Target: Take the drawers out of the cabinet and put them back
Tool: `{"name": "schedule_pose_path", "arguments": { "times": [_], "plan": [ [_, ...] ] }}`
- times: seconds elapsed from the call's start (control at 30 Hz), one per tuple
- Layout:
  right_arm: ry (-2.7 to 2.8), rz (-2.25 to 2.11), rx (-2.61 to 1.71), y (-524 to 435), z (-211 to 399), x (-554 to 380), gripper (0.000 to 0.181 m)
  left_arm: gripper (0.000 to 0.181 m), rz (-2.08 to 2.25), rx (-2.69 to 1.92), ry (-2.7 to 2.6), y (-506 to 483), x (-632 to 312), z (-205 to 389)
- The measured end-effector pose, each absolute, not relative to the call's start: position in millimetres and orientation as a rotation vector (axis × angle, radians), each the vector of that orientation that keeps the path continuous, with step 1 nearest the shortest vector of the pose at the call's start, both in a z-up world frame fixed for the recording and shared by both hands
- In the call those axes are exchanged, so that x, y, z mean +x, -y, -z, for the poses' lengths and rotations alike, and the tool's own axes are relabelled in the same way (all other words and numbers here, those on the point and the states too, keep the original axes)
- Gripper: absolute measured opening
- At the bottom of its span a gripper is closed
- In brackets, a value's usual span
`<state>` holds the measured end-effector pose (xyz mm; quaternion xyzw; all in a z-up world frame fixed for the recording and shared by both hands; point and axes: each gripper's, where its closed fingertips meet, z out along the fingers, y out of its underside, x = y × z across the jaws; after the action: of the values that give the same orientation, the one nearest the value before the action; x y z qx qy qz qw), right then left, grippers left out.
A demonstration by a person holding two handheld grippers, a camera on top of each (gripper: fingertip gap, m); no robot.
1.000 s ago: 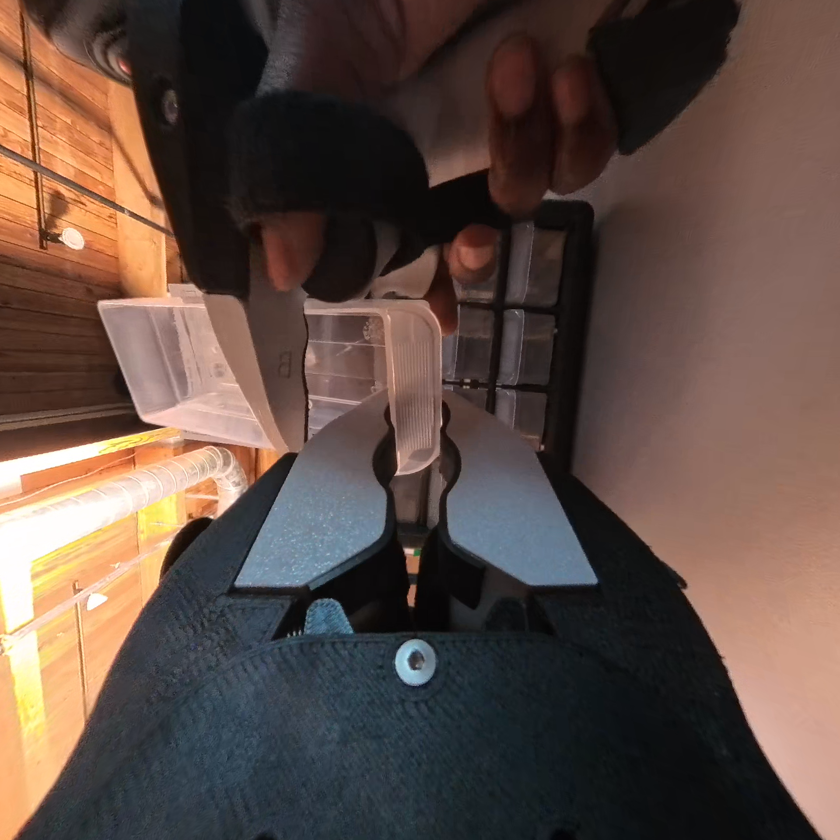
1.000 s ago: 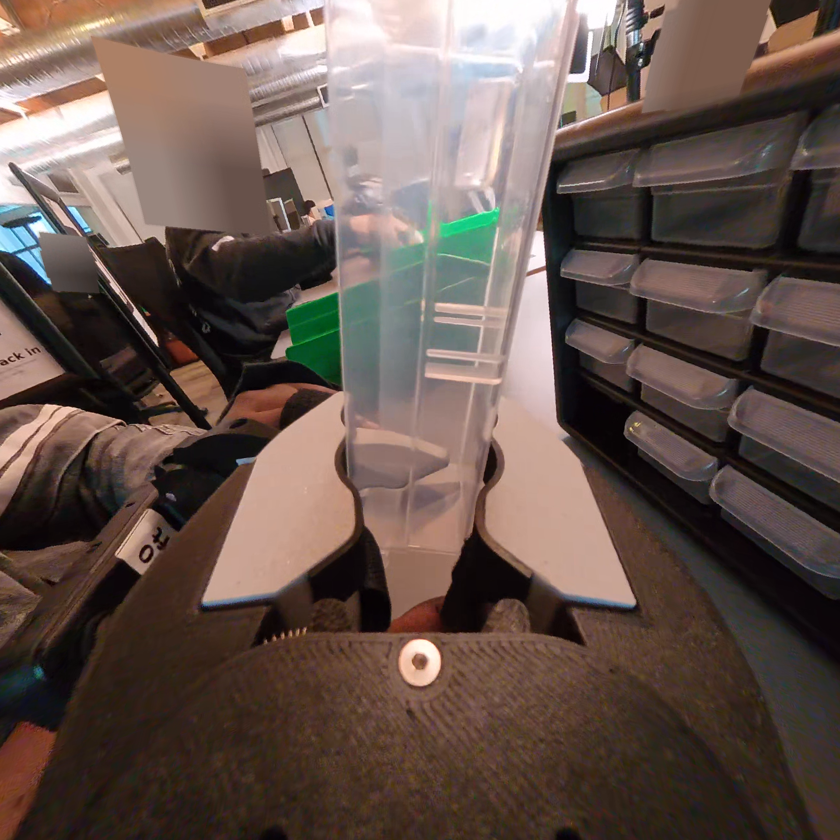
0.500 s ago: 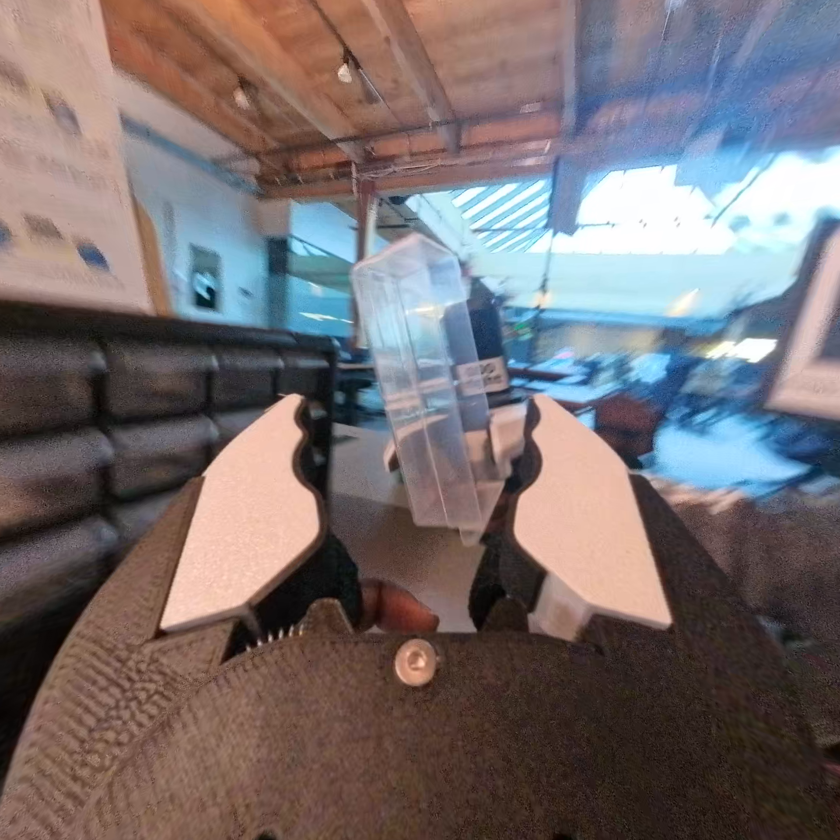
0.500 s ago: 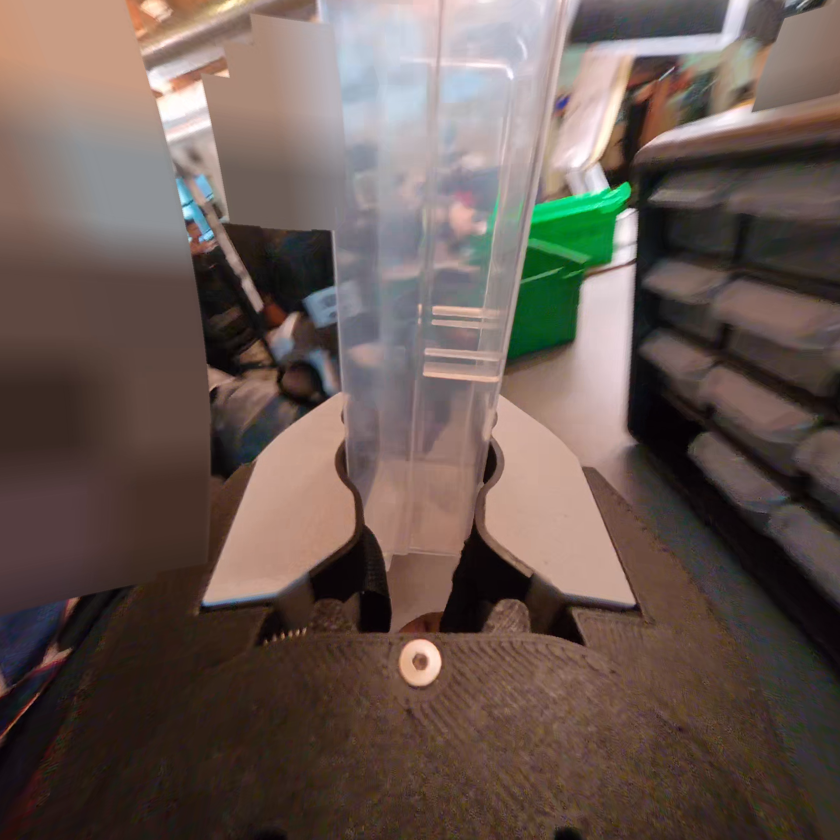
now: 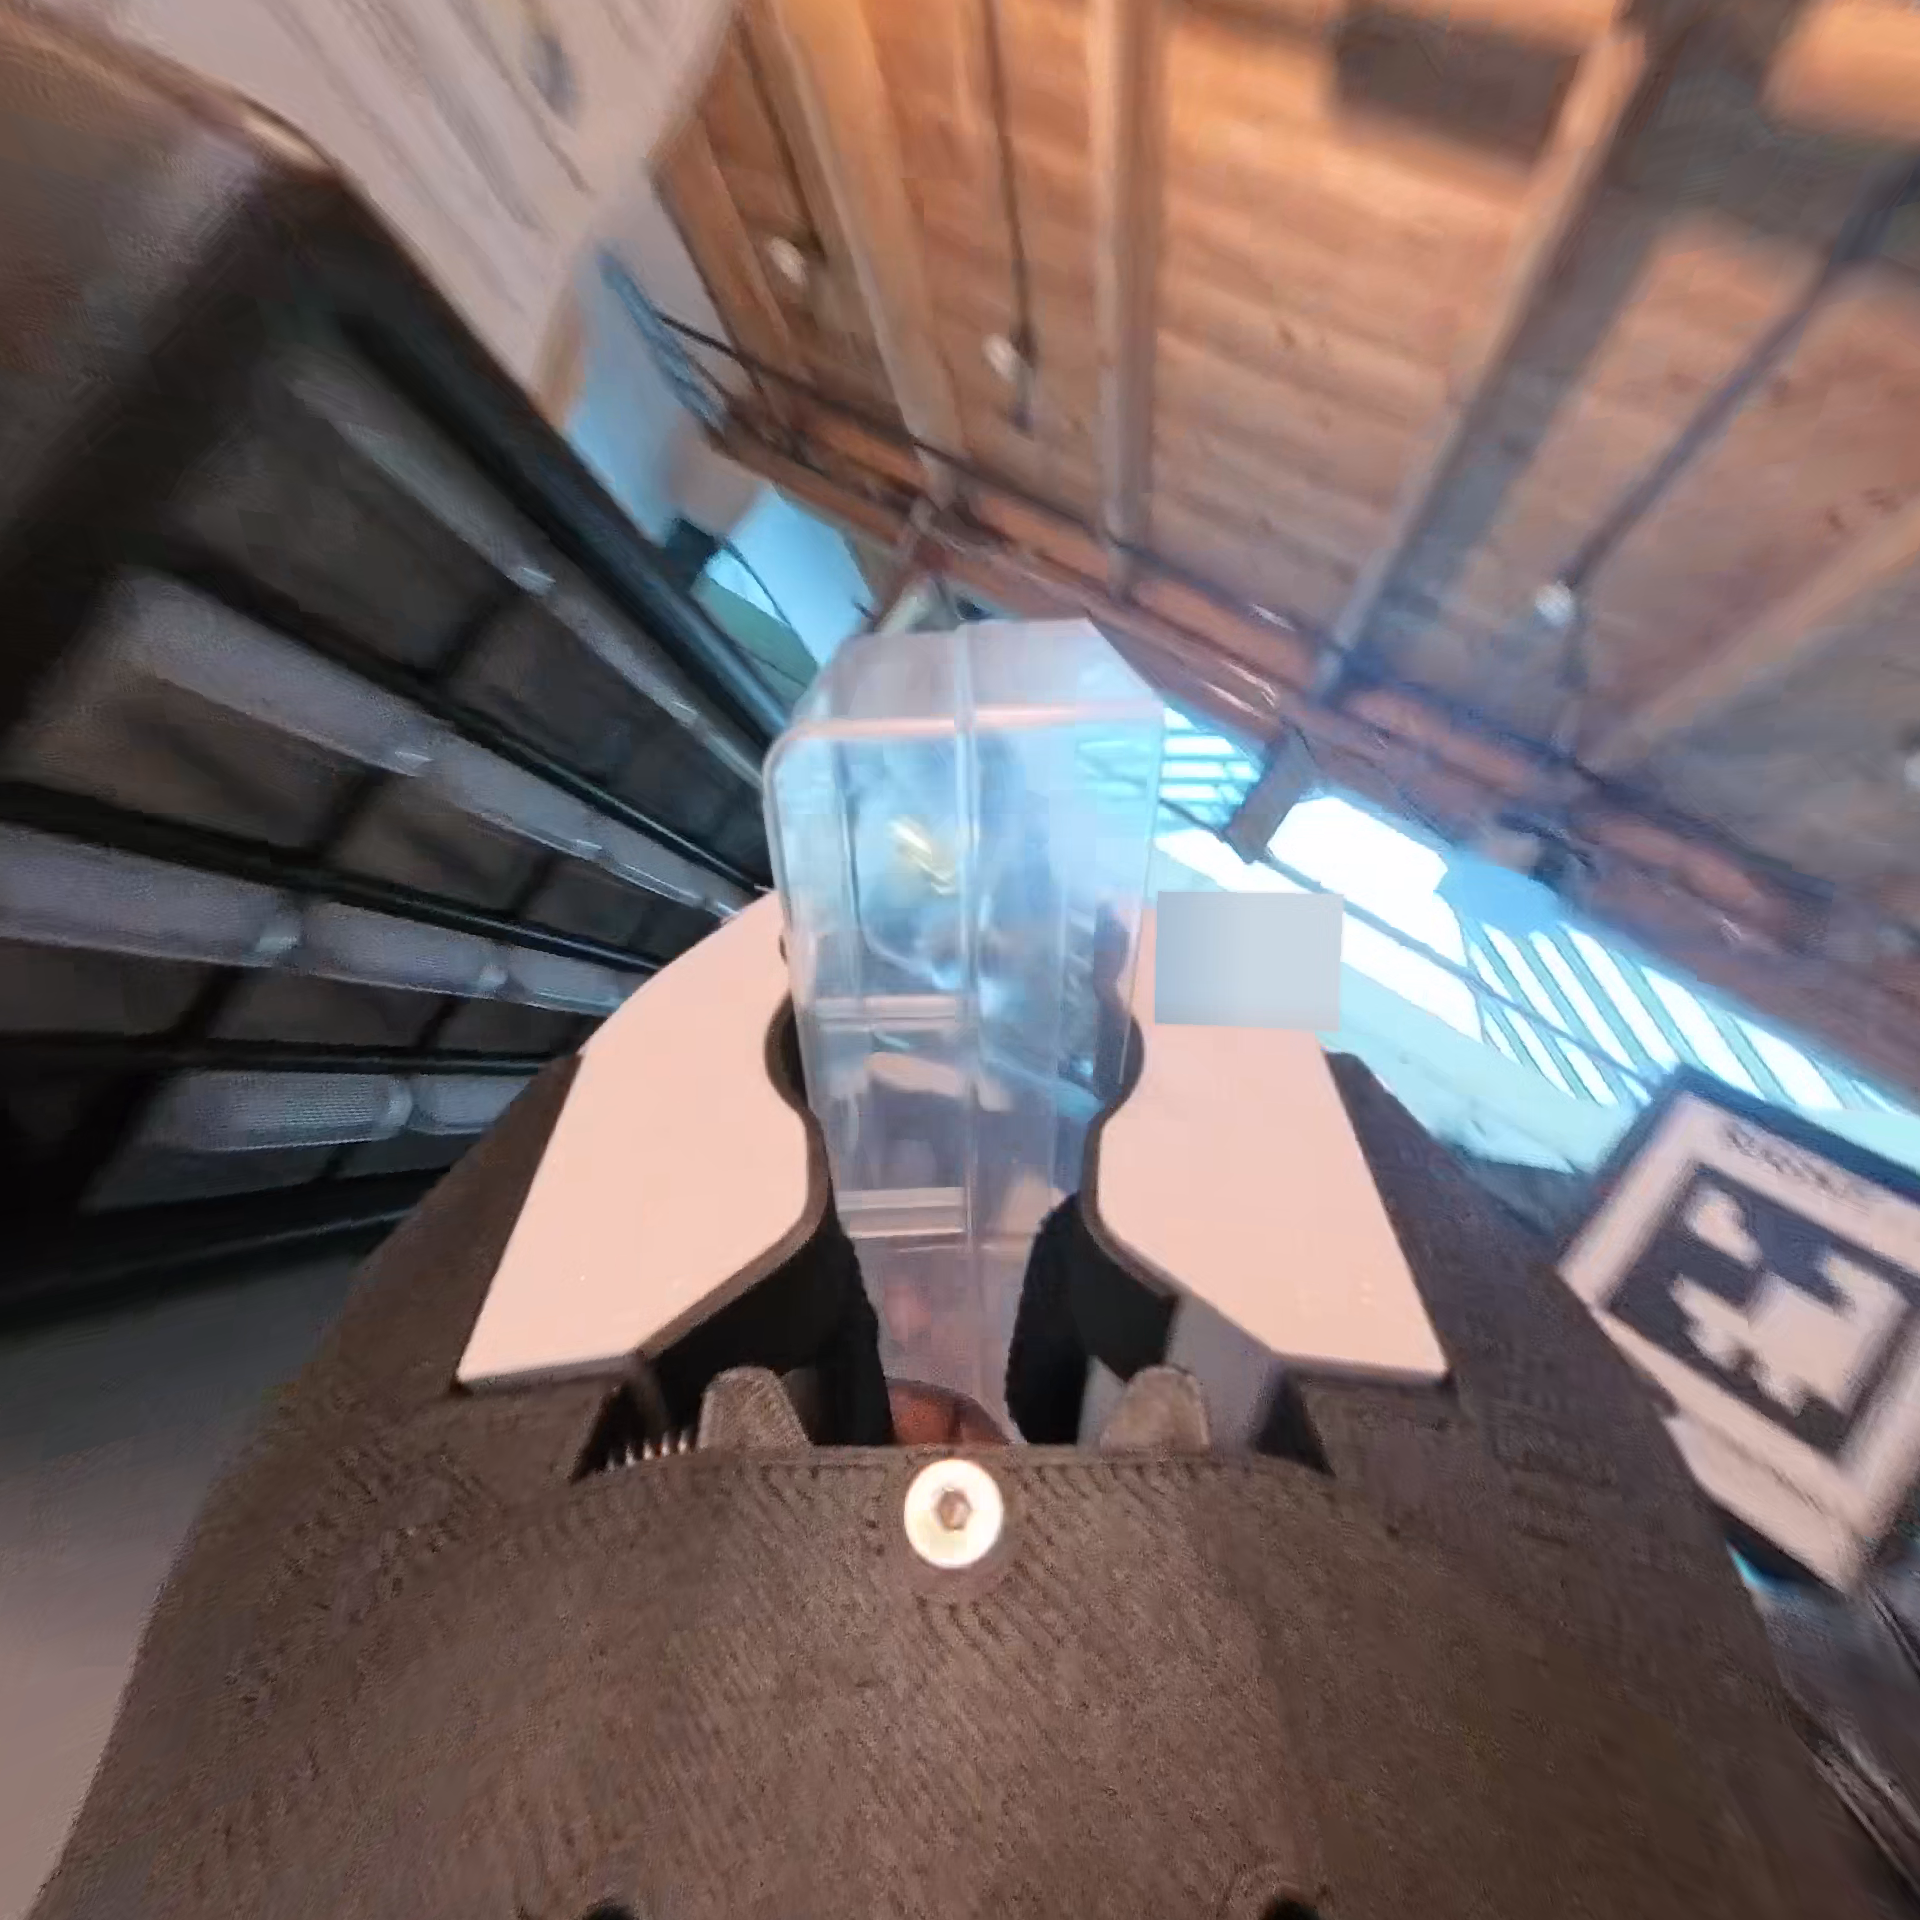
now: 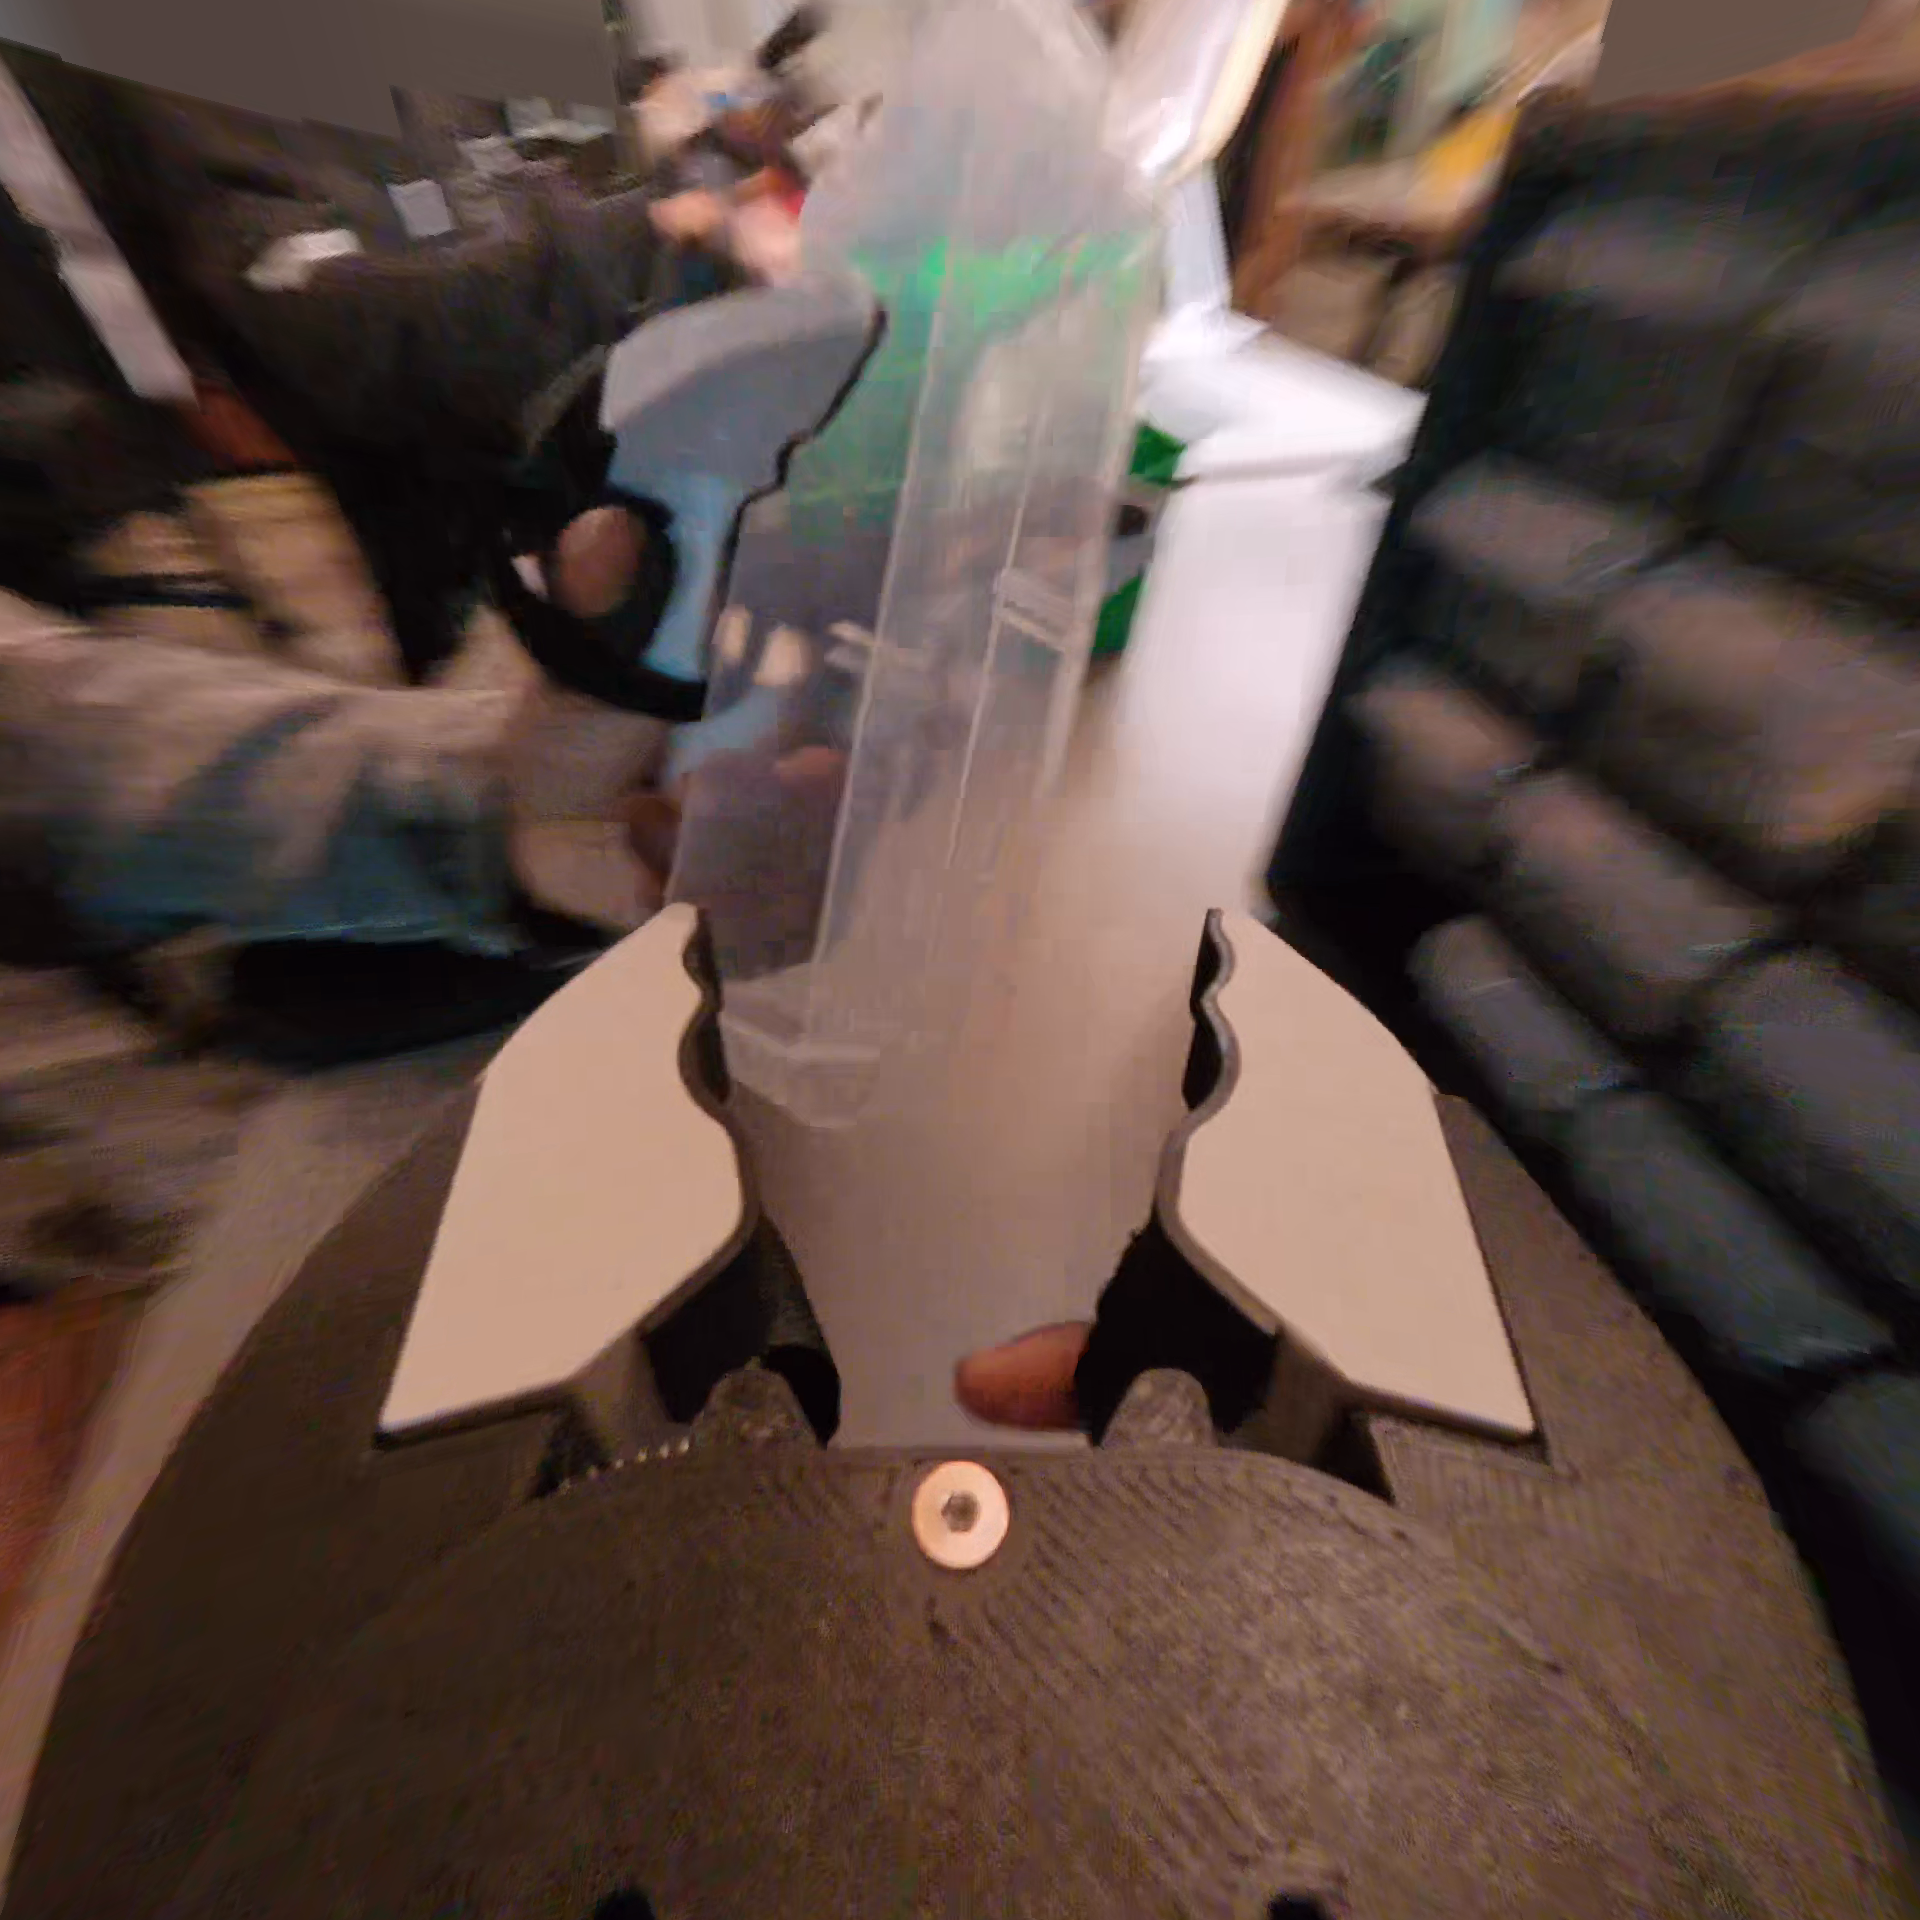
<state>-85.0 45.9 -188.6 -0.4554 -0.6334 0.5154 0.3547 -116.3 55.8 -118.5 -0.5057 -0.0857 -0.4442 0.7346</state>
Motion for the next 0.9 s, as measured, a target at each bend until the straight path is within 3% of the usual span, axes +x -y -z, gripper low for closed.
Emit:
{"name": "schedule_pose_path", "arguments": {
  "times": [0.07,0.17,0.37,0.73,0.9],
  "plan": [
    [1.481,-1.151,-1.065,-57,171,-90,0.098,0.051,0.925,-1.049,0.335,-56,-143,120],
    [1.444,-0.910,-0.941,-48,162,-95,0.098,0.051,0.809,-1.034,0.399,-54,-161,123],
    [1.451,-0.784,-0.957,-33,165,-106,0.079,0.051,0.680,-1.074,0.292,-51,-140,118],
    [1.501,-0.594,-1.016,-46,177,-103,0.061,0.051,0.524,-1.135,0.025,-50,-106,115],
    [1.482,-0.509,-0.981,-62,153,-89,0.059,0.078,0.450,-1.048,-0.134,-39,-95,104]
  ]
}}
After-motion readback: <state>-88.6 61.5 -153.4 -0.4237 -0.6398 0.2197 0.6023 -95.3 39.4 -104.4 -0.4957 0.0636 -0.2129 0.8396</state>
